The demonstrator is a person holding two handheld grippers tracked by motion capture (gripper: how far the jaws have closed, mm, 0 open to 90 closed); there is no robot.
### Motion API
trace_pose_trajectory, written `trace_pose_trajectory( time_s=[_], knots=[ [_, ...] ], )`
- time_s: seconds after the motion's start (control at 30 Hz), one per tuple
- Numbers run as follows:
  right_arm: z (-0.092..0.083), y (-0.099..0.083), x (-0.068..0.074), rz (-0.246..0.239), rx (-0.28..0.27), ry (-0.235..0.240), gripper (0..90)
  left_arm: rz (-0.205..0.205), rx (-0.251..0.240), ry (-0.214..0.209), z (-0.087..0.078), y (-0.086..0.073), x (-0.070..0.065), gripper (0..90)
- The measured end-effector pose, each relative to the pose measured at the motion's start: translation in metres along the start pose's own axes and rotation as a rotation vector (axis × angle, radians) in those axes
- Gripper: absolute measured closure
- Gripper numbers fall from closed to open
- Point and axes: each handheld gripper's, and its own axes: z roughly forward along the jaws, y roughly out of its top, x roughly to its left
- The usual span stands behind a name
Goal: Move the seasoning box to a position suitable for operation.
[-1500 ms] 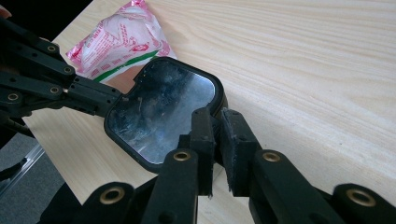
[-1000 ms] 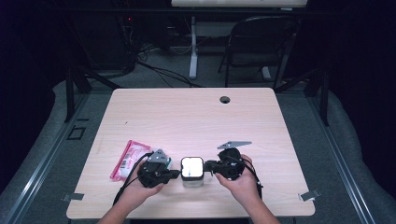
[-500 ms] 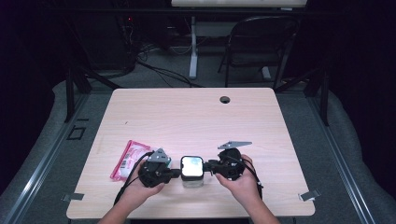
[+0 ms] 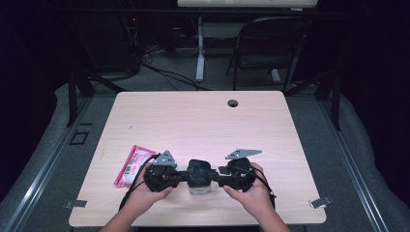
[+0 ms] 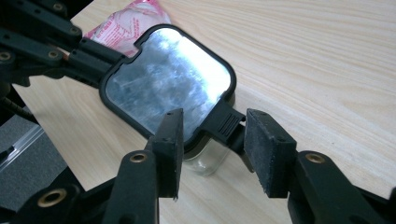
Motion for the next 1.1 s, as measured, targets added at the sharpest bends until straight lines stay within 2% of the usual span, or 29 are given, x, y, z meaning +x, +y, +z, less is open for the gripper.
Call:
trace_pose_trajectory(
  time_s=[0.07,0.2,0.27,0.3,0.43,0.5,0.67,0.7,0.73,0.77,0.8,0.93,1.1],
  knots=[
    [-0.001,-0.001,0.003,-0.003,0.000,0.013,54.8,0.001,0.000,0.000,0.000,0.001,-0.001,83.5],
    [-0.002,-0.003,0.014,-0.059,0.002,0.028,50.4,0.000,-0.006,-0.003,0.001,0.004,-0.004,81.3],
    [-0.002,-0.004,0.016,-0.061,0.006,0.029,49.9,0.003,-0.011,0.008,0.000,0.006,-0.005,80.4],
    [-0.002,-0.004,0.017,-0.077,0.003,0.027,49.2,0.003,-0.017,0.012,-0.001,0.007,-0.006,80.0],
    [0.001,-0.005,0.023,-0.106,0.003,0.023,46.8,0.001,-0.028,0.009,-0.004,0.009,-0.008,78.7],
    [0.004,-0.006,0.028,-0.139,-0.020,0.007,43.7,-0.002,-0.033,0.010,-0.004,0.009,-0.008,77.6],
    [0.010,-0.006,0.035,-0.180,-0.005,-0.012,42.2,-0.012,-0.038,0.010,-0.004,0.009,-0.007,76.3],
    [0.013,-0.007,0.037,-0.192,-0.008,-0.023,41.9,-0.013,-0.038,0.009,-0.005,0.009,-0.007,75.9],
    [0.016,-0.007,0.040,-0.220,-0.006,-0.058,40.9,-0.013,-0.039,0.011,-0.005,0.009,-0.006,75.2],
    [0.016,-0.007,0.040,-0.220,-0.006,-0.058,40.9,-0.013,-0.039,0.011,-0.005,0.009,-0.006,74.8],
    [0.019,-0.008,0.041,-0.240,-0.015,-0.089,41.1,-0.014,-0.040,0.012,-0.005,0.009,-0.006,74.6],
    [0.019,-0.008,0.040,-0.238,-0.028,-0.094,43.2,-0.012,-0.038,0.020,-0.003,0.008,-0.006,72.8],
    [0.018,-0.007,0.038,-0.200,-0.029,-0.071,45.0,-0.016,-0.030,0.017,-0.001,0.007,-0.005,71.4]
  ],
)
